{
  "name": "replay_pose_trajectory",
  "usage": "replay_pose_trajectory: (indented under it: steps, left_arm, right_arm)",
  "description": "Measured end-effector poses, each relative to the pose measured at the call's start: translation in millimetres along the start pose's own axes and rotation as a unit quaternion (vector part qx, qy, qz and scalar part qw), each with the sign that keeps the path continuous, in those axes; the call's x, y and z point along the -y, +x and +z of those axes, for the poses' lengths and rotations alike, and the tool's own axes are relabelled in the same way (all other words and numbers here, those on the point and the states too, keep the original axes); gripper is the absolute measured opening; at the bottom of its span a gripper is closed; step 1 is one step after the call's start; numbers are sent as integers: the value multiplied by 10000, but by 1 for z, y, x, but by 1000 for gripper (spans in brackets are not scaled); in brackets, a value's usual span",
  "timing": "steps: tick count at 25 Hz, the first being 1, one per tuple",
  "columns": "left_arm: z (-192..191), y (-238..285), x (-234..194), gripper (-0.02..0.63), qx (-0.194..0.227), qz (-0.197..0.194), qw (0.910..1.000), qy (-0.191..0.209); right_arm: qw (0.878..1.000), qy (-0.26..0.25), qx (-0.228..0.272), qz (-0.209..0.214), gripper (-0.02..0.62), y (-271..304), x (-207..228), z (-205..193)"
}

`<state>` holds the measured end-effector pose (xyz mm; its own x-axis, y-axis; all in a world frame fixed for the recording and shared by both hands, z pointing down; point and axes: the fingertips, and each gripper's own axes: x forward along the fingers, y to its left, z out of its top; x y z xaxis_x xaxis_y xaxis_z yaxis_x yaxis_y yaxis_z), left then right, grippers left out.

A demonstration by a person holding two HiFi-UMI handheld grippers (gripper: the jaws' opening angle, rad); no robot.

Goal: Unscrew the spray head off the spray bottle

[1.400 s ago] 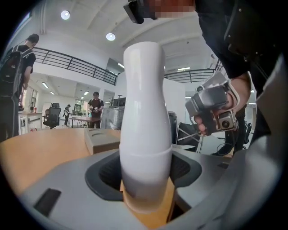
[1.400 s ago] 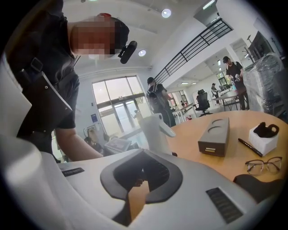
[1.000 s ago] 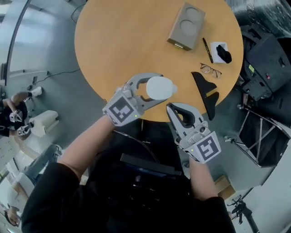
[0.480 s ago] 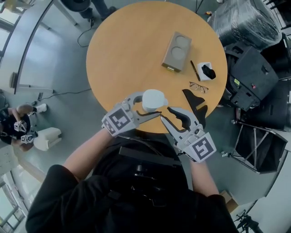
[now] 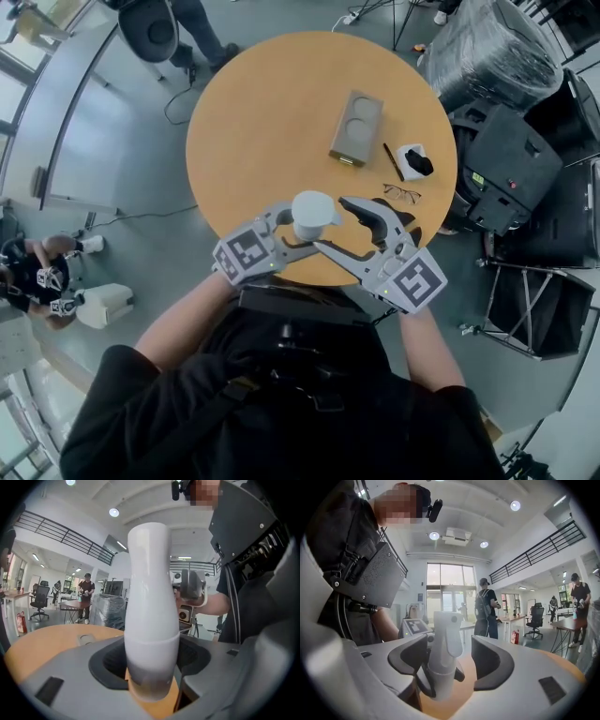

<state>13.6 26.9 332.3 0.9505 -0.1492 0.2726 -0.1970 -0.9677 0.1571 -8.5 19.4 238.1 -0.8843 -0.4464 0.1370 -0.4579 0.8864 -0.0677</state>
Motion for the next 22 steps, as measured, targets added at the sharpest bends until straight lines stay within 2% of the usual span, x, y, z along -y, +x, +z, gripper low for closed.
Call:
replay_pose_trajectory:
  steps: [4,10,11,14,18,22]
  left_arm:
    - [6,5,15,305,-103,-198,9995,204]
    - [13,16,23,304,-96,-295,9991,275]
    - [12,18,24,305,-158,-307,9989,318]
    - [9,18,26,305,-330,-387,9977,442]
    - [15,13,44,304,-124,-974,9938,528]
    - [22,5,54,302,65,-1424,9881,581]
  right_arm:
    - [9996,-29,-12,280,340,10,-9,9]
    - [9986,-22,36,531,339,17,-16,7]
    - [9986,-29,79,524,324,16,-15,9]
    - [9974,23,214,688,219,19,-19,16]
    - [9914,183,402,1233,196,16,-36,23]
    - [9860,289,557,1546,192,9,-43,30]
